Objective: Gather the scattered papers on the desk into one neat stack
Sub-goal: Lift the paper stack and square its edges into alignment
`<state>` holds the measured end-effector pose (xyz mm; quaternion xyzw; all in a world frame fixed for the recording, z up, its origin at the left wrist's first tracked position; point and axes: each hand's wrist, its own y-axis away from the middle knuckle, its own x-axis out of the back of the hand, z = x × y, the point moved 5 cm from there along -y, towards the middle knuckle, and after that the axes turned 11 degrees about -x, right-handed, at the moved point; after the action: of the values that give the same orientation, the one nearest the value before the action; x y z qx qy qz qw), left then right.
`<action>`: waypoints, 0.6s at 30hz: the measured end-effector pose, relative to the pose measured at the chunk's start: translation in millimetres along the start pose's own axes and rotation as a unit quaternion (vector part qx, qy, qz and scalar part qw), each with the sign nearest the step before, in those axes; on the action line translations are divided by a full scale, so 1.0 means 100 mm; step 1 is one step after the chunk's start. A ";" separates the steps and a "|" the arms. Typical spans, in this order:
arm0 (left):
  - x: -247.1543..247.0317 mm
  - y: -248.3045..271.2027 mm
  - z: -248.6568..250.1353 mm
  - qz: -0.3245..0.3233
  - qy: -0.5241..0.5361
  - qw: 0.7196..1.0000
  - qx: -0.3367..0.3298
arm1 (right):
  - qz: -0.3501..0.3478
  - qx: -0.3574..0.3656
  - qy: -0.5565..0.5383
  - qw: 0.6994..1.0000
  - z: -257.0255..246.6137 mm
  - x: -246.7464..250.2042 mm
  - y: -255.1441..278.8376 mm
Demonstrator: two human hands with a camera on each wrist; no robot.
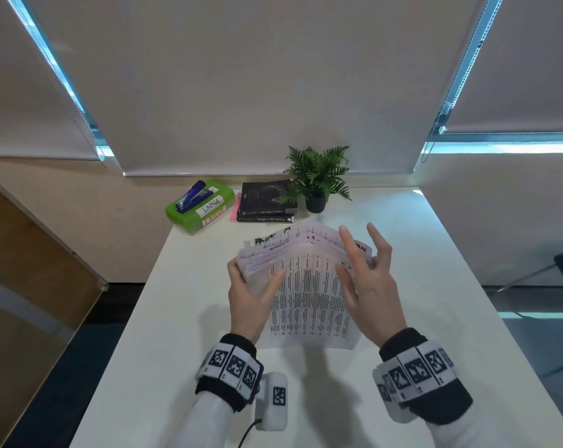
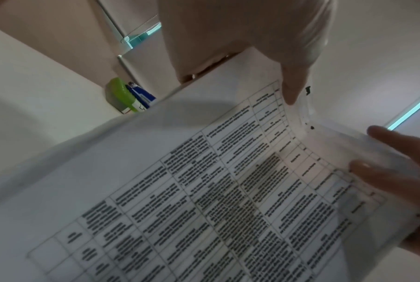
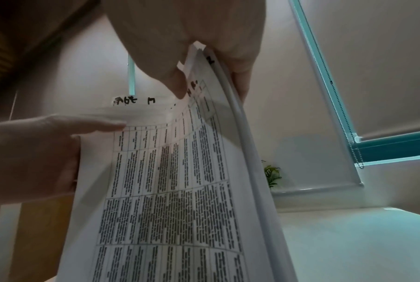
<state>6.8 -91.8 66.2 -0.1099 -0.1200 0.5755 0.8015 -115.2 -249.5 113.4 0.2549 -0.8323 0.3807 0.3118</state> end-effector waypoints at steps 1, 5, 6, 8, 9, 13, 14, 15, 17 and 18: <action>0.01 0.00 -0.05 -0.005 -0.003 1.000 0.009 | 0.003 -0.001 -0.007 1.000 0.01 0.01 -0.01; 0.05 0.02 -0.26 -0.040 -0.007 0.998 0.049 | 0.013 -0.001 -0.034 0.999 0.06 0.06 0.01; 0.06 0.03 -0.31 -0.048 -0.012 0.997 0.058 | 0.009 -0.005 -0.042 0.999 0.06 0.07 0.01; 0.07 0.09 -0.42 -0.053 -0.010 0.996 0.078 | -0.005 -0.004 -0.038 0.999 0.03 0.06 -0.01; 0.07 0.12 -0.46 -0.053 -0.002 0.995 0.086 | -0.014 0.000 -0.027 1.000 0.01 0.06 -0.02; 0.05 0.23 -0.39 -0.062 0.035 0.993 0.096 | -0.014 0.006 -0.034 0.999 0.05 0.06 -0.01; 0.06 0.21 -0.30 -0.054 0.049 0.994 0.086 | -0.012 -0.001 -0.056 0.998 0.08 0.06 0.00; 0.06 0.16 -0.18 -0.040 0.063 0.995 0.066 | -0.015 -0.020 -0.090 0.996 0.13 0.06 0.00; 0.07 0.03 0.13 -0.007 0.076 0.997 0.016 | -0.044 -0.103 -0.202 0.973 0.25 0.03 0.01; 0.06 -0.04 0.27 0.011 0.078 0.997 -0.012 | -0.065 -0.153 -0.269 0.949 0.30 0.00 0.02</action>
<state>3.5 -85.8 93.5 -0.1652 -0.0628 0.5722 0.8008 -125.9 -272.1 97.2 0.3508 -0.9151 0.1449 0.1361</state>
